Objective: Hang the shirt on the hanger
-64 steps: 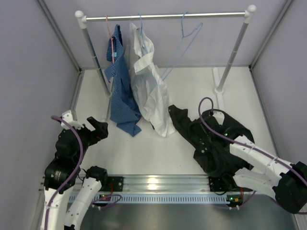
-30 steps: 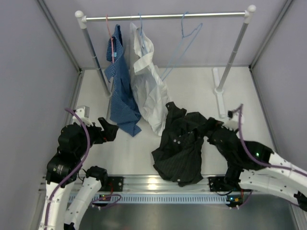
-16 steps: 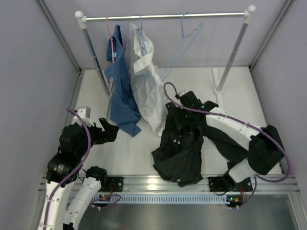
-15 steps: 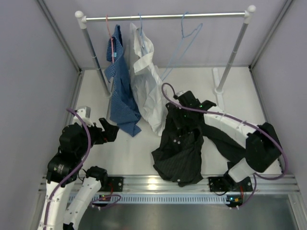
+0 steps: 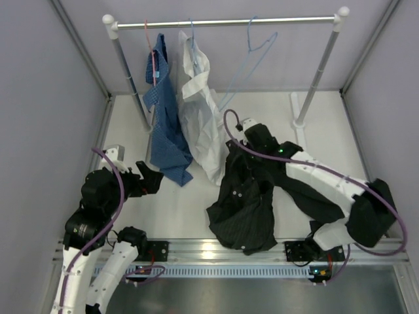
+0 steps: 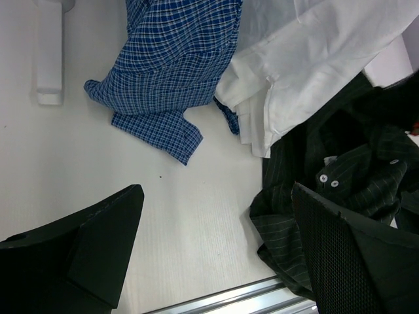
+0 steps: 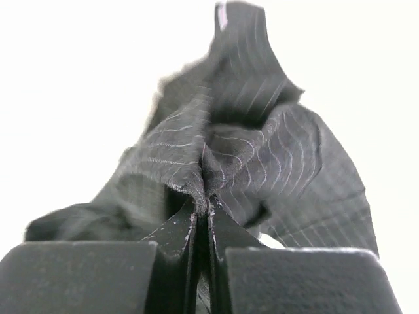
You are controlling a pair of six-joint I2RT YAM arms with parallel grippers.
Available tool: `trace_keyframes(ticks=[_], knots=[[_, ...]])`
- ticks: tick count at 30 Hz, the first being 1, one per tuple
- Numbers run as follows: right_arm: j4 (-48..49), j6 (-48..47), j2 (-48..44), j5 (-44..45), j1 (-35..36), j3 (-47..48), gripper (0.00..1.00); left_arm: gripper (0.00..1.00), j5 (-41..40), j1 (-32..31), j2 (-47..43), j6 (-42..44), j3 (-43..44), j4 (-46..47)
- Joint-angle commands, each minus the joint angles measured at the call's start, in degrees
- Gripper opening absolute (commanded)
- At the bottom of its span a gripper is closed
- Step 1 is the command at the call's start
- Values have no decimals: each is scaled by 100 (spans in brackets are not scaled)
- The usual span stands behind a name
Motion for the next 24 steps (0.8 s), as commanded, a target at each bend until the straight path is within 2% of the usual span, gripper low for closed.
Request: trace_keyframes(ticks=[1,4,5,8,11,13,14,16,17,19,20,21,23,24], knots=[[452,618,-1530,298,135,172,0,98,246,-11,87,12,63,224],[346,856,-2129,79,126,401,0,98,614,-11,306,-215,257,460],[251,900,-2245,35,135,479,0,98,1130,-11,481,-503,283,644],[66,1181,-2658,157,135,770,0,98,1844,-11,885,-1015,476,1295],[-57,1523,-3089,447,135,963,0,98,2126,-46,1150,-1427,670,1822],[-163,1700,-3265,640,135,1113,0,98,2059,-256,1212,-1682,644,2253],[-198,1735,-3300,667,135,1122,0,98,1919,-588,1230,-1736,618,2367],[-173,1884,-3450,676,126,964,0,98,1453,-1063,1335,-1929,495,2805],[-129,1980,-3520,537,126,720,0,98,1251,-1762,1431,-1956,460,2938],[336,2025,-3731,203,135,368,0,98,41,-2713,1852,-1791,415,3106],[485,2060,-3801,19,126,201,0,97,-521,-3779,2019,-1667,424,3246],[574,2104,-3924,-157,135,-27,0,97,-1744,-4312,2212,-1510,468,3300],[636,2192,-4047,-229,135,-195,0,97,-2719,-5418,2731,-1149,564,3562],[645,2210,-4178,-299,135,-231,0,97,-2976,-5599,2881,-1035,573,3729]])
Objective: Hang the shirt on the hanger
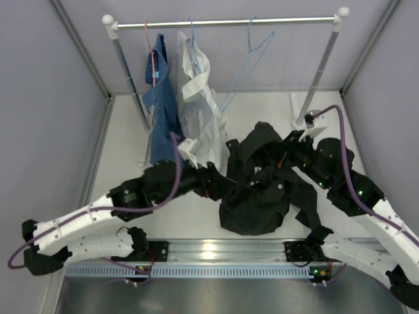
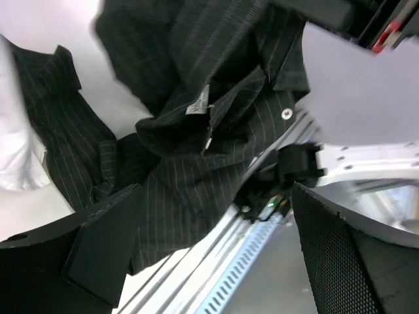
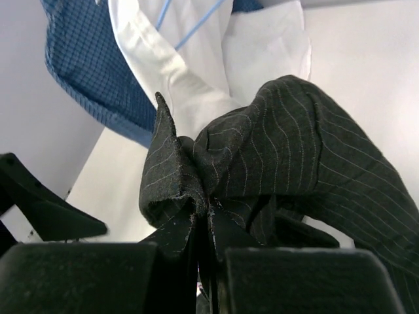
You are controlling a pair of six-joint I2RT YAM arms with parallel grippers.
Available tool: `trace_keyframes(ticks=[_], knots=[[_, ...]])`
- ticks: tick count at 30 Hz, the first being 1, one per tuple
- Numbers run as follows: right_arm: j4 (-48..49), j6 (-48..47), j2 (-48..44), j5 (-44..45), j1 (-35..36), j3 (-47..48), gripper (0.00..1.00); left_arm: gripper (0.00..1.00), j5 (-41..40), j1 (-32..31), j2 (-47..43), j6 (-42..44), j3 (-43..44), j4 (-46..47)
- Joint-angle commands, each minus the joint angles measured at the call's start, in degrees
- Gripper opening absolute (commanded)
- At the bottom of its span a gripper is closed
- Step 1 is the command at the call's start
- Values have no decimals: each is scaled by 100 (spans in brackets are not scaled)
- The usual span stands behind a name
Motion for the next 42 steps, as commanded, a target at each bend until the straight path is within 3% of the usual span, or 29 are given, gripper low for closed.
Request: trace_keyframes(ticks=[1,10,13,18,20,26,28,29,30,33,35,37,39,42], knots=[[518,260,-276,-422,26,-159,0,97,-2060,-864,743,533,125,972],[334,146,-891,-1160,26,-81,0,88,-2298,-909,1546,1000,-436,2738],[307,163,-909,-1432,26,-81,0,78,-2307,-900,1625,1158,-683,3301],[316,216,-892,-1793,34,-10,0,73,-2052,-900,1958,1299,-771,3873],[316,208,-892,-1846,26,51,0,65,-1947,-891,2038,1378,-902,4294],[307,137,-936,-1907,34,69,0,66,-1173,-900,2135,1554,-1508,5629],[307,128,-927,-1934,26,60,0,56,-1147,-900,2196,1650,-1544,5745],[307,120,-935,-1943,34,43,0,40,-1164,-900,2222,1668,-1518,5746],[264,59,-944,-1856,34,8,0,17,-1269,-900,2231,1746,-1388,5520],[-33,-47,-971,-1358,34,-2,0,8,-1637,-909,2118,1774,-1203,4993],[-411,-65,-953,-316,34,33,0,6,-2276,-909,1960,1747,-834,3703],[-913,-39,-892,295,34,25,1,4,-2648,-909,1679,1643,-431,2118],[-1116,-3,-804,831,34,-36,1,4,-2842,-909,1450,1642,-201,1110],[-1134,-91,-664,555,25,-142,7,3,-2904,-909,1072,1729,422,-500]])
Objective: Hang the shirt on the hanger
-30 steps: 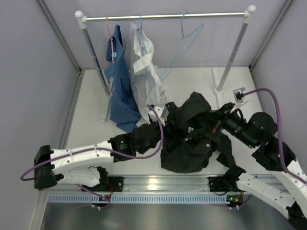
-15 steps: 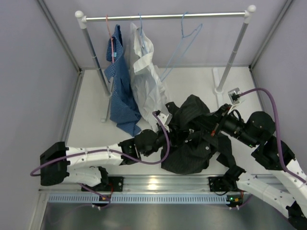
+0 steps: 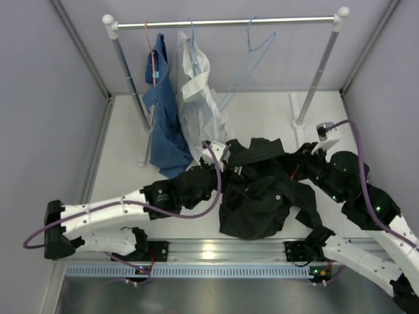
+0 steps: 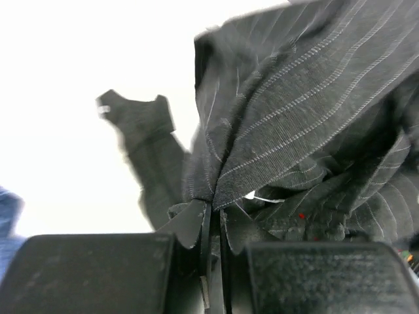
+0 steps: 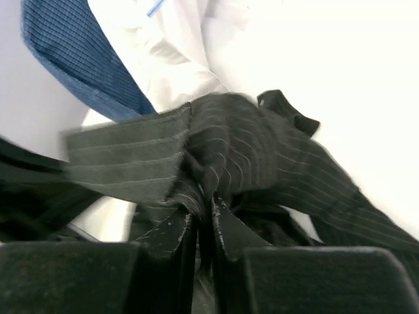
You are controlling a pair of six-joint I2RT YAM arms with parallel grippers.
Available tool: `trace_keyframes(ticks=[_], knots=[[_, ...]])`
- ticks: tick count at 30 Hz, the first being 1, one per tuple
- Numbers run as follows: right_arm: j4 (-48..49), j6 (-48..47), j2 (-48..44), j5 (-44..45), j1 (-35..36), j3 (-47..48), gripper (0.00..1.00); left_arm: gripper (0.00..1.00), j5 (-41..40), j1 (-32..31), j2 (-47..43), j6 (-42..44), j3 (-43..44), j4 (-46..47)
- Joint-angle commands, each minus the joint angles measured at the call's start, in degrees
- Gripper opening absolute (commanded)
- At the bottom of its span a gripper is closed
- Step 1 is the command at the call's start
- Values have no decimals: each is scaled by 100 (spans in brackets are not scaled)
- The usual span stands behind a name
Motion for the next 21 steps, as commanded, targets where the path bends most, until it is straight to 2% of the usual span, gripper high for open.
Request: trace_keyframes(ticks=[1,2,3,4,6,7,8,9,11,13,15,18,21], knots=[[-134,-198,202,220,32,90,12,3,-507,-8,-568,99,836,-2322],[-63,-408,229,-366,32,81,19,0,-429,-8,-595,151,1186,-2839],[-19,-505,264,-606,32,98,40,0,-245,-8,-612,239,1346,-3001],[-18,-611,273,-809,23,116,52,0,270,-8,-630,457,1461,-3124],[-106,-849,177,-977,23,239,71,0,861,-8,-639,757,1698,-3309],[-150,-919,89,-1161,32,274,74,0,1308,-8,-639,819,1743,-3354],[-185,-1120,19,-1258,23,326,78,0,1426,-8,-561,846,1787,-3398],[-185,-1235,-147,-1712,32,344,83,0,1488,-8,-482,872,1840,-3459],[-185,-1533,-228,-2650,23,458,83,0,1567,1,-140,899,2016,-3731],[-133,-1683,-184,-3147,23,537,83,0,1786,-8,89,1039,2095,-3793],[-132,-1947,-9,-3394,23,669,84,0,2320,-8,405,1197,2121,-3785],[-272,-2360,237,-3263,41,828,83,0,2744,-8,713,1260,2236,-3785],[-282,-2650,395,-3552,41,740,82,0,2789,-8,793,1242,2280,-3776]])
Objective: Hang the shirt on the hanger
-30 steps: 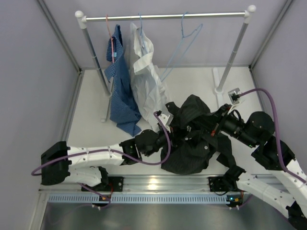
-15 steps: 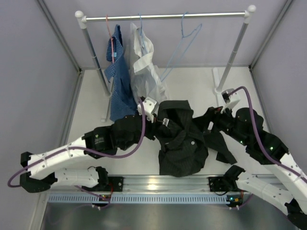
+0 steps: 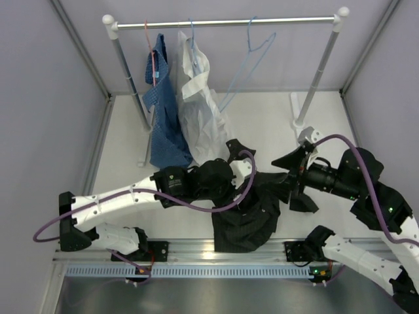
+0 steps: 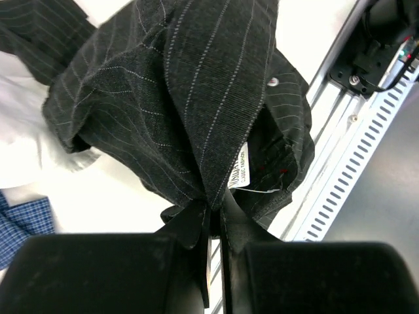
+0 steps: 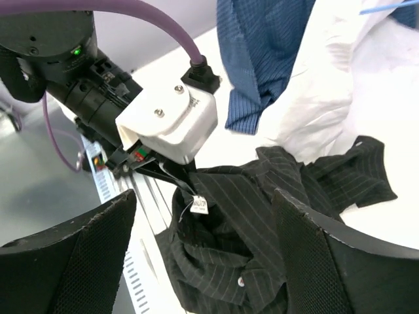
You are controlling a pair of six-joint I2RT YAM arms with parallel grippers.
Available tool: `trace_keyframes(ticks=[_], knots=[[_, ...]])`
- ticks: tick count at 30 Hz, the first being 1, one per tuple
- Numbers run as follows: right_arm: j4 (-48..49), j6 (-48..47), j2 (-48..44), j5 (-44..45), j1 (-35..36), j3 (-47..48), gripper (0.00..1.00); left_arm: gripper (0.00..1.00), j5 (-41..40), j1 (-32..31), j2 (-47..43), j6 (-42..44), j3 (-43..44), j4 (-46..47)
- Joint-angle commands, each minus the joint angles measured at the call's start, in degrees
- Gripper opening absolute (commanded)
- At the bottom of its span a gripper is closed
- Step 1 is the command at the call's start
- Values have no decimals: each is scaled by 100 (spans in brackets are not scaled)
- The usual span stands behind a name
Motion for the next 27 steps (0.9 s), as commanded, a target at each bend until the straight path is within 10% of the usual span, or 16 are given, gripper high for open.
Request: trace_keyframes(ticks=[1,20,27], knots=[[-55,-635,315,-537,56,4,80,0,444,-19,-15,140,315,-45],[1791,-1277,403,3749,2130,-1508,73,3,602,-10,-138,-291,491,113],[2187,-1471,693,4727,2183,-1649,22,4,260,16,-419,-238,306,140]])
